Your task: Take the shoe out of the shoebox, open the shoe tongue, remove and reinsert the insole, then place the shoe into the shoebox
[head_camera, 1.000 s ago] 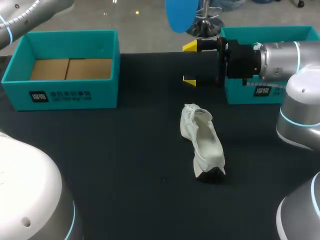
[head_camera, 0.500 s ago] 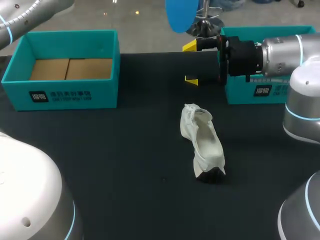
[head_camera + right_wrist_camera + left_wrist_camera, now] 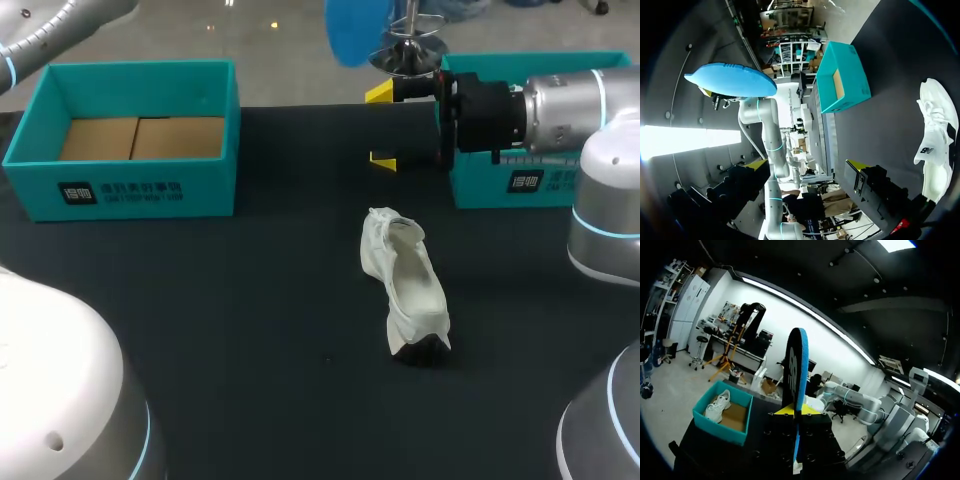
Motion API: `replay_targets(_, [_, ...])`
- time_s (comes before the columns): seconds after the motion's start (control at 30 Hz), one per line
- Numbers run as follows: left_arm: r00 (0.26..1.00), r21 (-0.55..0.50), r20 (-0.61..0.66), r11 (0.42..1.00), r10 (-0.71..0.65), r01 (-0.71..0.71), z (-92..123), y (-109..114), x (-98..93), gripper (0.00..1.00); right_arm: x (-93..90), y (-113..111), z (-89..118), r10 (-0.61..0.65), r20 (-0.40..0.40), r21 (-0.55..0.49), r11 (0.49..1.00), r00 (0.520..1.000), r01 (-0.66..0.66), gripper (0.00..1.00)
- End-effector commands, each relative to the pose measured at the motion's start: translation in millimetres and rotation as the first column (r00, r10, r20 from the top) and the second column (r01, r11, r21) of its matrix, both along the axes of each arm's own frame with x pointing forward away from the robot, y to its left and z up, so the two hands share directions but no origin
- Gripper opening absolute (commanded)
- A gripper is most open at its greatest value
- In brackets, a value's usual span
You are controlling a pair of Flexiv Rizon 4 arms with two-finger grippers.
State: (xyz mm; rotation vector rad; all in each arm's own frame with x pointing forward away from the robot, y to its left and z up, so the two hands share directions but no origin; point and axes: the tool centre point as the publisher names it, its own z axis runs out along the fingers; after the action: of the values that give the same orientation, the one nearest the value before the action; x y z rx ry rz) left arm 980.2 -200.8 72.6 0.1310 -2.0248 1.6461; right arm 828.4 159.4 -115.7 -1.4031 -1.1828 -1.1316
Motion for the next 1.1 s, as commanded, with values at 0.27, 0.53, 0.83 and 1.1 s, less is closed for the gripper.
replay_targets(0.27, [0.840, -0.125, 0.511, 0.983, 0.181, -0.136, -63.7, 55.7, -90.8, 0.00, 0.5, 2.4, -0.2, -0.002, -0.001, -0.002, 1.000, 1.000, 0.002, 1.00])
replay_targets(0.53, [0.705, -0.193, 0.675, 0.975, 0.216, -0.115, -98.0, 68.5, -128.9, 0.00, 0.5, 2.4, -0.2, -0.002, -0.001, -0.002, 1.000, 1.000, 0.002, 1.00])
replay_targets(0.83, [0.635, -0.182, 0.750, 0.981, 0.186, -0.073, -113.5, 70.3, -146.3, 0.00, 0.5, 2.4, -0.2, -0.002, -0.001, -0.002, 1.000, 1.000, 0.002, 1.00])
replay_targets(1.1, [0.635, -0.182, 0.750, 0.981, 0.186, -0.073, -113.5, 70.3, -146.3, 0.00, 0.5, 2.4, -0.2, -0.002, -0.001, -0.002, 1.000, 1.000, 0.002, 1.00])
